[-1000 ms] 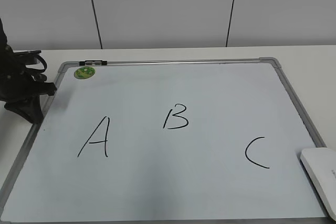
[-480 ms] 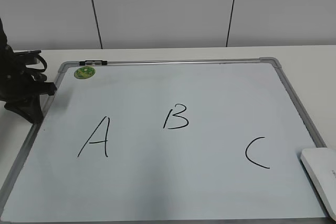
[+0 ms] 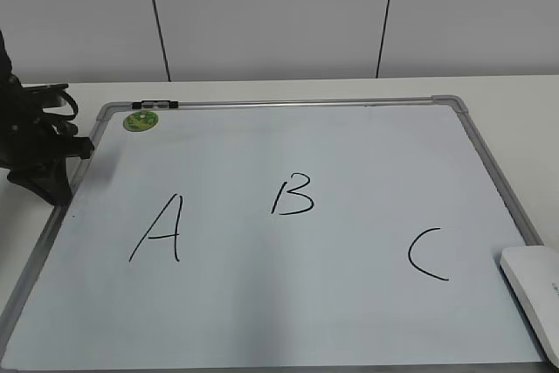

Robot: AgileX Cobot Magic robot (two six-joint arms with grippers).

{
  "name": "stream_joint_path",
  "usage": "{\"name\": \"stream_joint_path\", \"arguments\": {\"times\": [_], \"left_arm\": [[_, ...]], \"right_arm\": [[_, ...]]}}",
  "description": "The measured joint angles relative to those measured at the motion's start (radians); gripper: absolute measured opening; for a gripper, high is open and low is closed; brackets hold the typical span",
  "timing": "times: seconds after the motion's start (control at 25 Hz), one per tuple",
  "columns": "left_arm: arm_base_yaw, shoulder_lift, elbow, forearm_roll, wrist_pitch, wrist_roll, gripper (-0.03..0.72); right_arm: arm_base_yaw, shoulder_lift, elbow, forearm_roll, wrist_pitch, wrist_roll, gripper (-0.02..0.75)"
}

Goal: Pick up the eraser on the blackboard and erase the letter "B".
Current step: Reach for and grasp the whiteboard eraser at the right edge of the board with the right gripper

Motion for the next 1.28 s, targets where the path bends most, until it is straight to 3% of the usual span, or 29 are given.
{"name": "stream_joint_path", "arguments": {"times": [0.16,0.56,0.8,0.92,1.28], "left_arm": [[0.0,0.0,0.0,0.0,0.0,0.0,0.02],[0.0,0.0,0.0,0.0,0.002,0.0,0.02],[0.0,0.0,0.0,-0.002,0.002,0.0,0.02],[0.0,0.0,0.0,-0.004,0.002,0.0,0.02],[0.0,0.0,-0.002,-0.004,0.002,0.0,0.02]], "right_arm": [[0.0,0.167,-0.038,0.013,-0.045,-0.006,0.573],[0.0,0.546,-0.14,0.262,-0.115,-0.161,0.573],[0.0,0.655,-0.142,0.268,-0.121,-0.184,0.596],[0.0,0.73,-0.148,0.268,-0.129,-0.202,0.669],[0.0,0.948,-0.148,0.316,-0.211,-0.197,0.68]]}}
